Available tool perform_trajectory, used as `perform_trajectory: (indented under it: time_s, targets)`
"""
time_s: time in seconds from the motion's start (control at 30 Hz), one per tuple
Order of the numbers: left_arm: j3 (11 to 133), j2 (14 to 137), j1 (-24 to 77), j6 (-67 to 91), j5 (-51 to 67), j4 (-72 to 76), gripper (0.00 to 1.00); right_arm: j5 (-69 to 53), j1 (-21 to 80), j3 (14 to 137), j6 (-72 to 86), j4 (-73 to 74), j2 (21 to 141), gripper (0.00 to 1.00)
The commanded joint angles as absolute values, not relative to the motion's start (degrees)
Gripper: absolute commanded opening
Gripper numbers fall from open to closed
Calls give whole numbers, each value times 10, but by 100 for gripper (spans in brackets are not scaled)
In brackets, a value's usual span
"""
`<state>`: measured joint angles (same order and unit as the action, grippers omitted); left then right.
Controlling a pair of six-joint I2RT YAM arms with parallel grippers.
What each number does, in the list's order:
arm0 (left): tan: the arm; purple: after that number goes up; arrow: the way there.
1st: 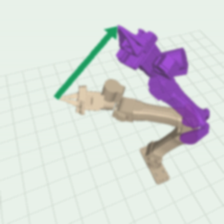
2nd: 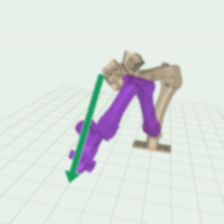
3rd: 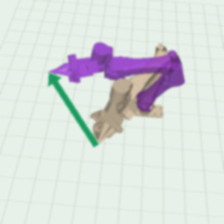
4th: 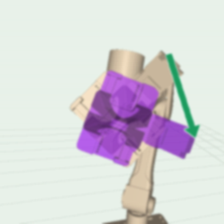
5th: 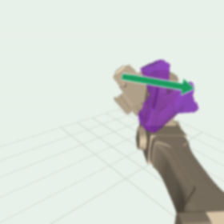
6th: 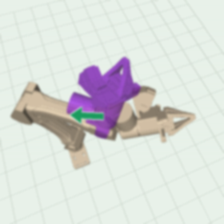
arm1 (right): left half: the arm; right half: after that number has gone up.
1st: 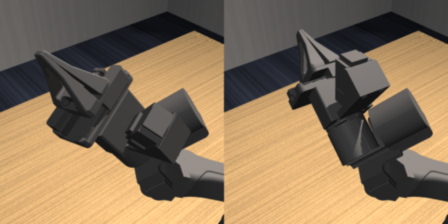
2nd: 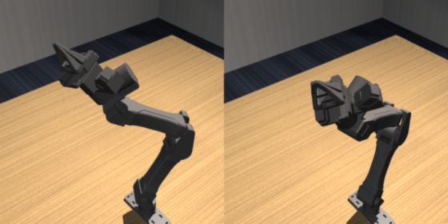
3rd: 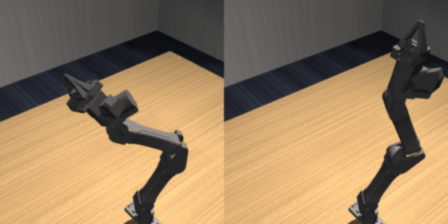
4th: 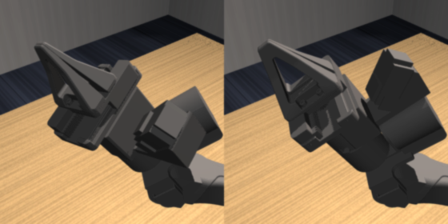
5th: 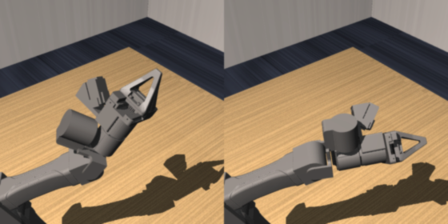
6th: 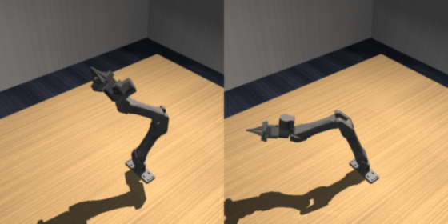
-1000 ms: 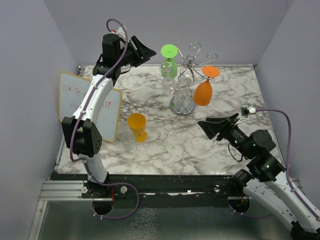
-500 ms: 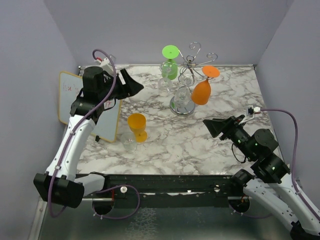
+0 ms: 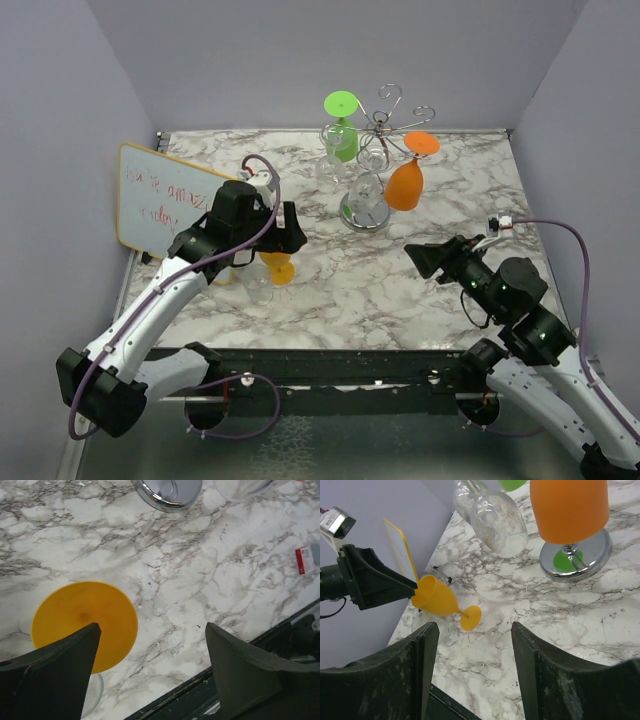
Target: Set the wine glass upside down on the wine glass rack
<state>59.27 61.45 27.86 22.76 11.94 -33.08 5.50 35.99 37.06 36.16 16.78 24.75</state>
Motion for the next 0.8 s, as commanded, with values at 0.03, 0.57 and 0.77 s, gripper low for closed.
perform_trajectory:
  time_s: [0.03, 0.57, 0.77]
  targets:
    - [590, 641, 294, 219, 9, -347, 72, 60, 359, 355, 371, 188, 246, 64]
    - [618, 741, 305, 209, 68, -356, 21, 74, 359, 308, 432, 172, 215, 64]
    - [627, 747, 326, 210, 70, -357, 0, 73, 360, 290, 461, 159, 217, 64]
